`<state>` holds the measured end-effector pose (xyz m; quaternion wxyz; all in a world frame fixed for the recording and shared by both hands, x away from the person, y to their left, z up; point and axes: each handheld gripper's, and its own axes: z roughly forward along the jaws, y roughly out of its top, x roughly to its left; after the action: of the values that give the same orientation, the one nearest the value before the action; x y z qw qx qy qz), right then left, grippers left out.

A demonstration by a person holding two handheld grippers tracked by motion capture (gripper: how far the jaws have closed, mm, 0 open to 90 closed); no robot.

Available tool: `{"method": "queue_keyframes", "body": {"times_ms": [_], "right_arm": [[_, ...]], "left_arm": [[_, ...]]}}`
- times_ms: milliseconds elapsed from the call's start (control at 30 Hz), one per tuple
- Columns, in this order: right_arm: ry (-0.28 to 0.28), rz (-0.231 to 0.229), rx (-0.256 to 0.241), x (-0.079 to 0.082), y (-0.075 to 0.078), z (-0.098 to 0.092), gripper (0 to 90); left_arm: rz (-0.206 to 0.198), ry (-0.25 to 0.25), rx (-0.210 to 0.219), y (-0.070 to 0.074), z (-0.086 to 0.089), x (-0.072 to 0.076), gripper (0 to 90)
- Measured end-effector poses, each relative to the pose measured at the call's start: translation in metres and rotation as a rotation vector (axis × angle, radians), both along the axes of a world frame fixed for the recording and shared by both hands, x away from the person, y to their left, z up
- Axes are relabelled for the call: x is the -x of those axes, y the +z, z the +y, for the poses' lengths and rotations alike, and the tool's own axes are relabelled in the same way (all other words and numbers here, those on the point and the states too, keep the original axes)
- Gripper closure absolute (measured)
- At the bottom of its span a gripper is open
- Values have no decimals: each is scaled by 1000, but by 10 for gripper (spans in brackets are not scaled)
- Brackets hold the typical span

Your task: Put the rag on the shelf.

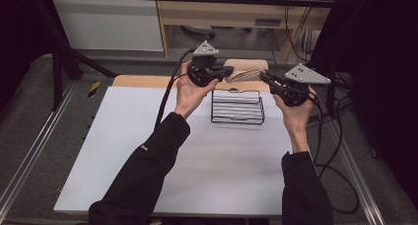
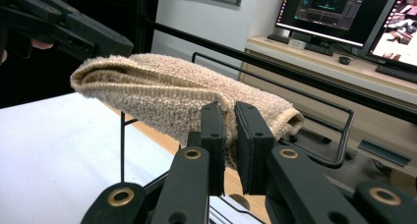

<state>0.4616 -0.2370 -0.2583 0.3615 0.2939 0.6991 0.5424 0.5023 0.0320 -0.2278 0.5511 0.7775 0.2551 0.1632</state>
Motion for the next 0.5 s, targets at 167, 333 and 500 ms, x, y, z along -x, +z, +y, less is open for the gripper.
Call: {"method": "queue_keyframes", "body": {"times_ms": [167, 333, 500], "right_arm": [[0, -1, 1, 0, -1, 0, 818], [4, 8, -1, 2, -3, -3, 807], [2, 7, 6, 2, -3, -4, 834]], "left_arm": [[-11, 22, -17, -4, -4, -3, 897], [-5, 27, -30, -10, -9, -6, 898], [-35, 21, -32, -7, -8, -3, 898]]}}
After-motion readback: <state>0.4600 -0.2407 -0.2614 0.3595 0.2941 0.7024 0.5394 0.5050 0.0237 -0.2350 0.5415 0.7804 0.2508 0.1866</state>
